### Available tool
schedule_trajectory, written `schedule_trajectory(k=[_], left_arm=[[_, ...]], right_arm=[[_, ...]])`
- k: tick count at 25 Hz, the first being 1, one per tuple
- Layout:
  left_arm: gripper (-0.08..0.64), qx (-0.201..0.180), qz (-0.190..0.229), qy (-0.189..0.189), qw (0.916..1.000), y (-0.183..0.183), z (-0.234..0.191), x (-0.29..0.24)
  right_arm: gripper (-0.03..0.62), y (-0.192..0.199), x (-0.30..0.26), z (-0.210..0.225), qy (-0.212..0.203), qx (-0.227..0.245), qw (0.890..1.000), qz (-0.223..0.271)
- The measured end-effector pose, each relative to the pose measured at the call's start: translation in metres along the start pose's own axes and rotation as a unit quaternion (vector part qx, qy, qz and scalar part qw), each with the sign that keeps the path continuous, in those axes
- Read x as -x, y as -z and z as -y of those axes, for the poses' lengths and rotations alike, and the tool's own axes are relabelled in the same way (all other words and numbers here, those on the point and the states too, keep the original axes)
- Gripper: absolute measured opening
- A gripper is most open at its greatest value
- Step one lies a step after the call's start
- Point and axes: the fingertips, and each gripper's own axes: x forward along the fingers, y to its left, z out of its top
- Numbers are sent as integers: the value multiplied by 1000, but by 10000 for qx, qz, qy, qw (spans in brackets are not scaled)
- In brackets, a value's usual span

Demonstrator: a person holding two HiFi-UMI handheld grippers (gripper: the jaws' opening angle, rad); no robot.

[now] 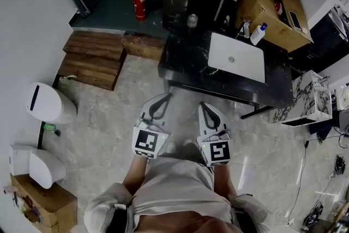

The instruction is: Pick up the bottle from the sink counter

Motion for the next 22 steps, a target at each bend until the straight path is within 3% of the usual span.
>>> schedule_trajectory(k=[22], left_arm=[[2, -29, -78, -193, 9998, 8, -34, -78]], right_arm=[[-8, 16, -74, 54, -206, -15, 9998, 20]])
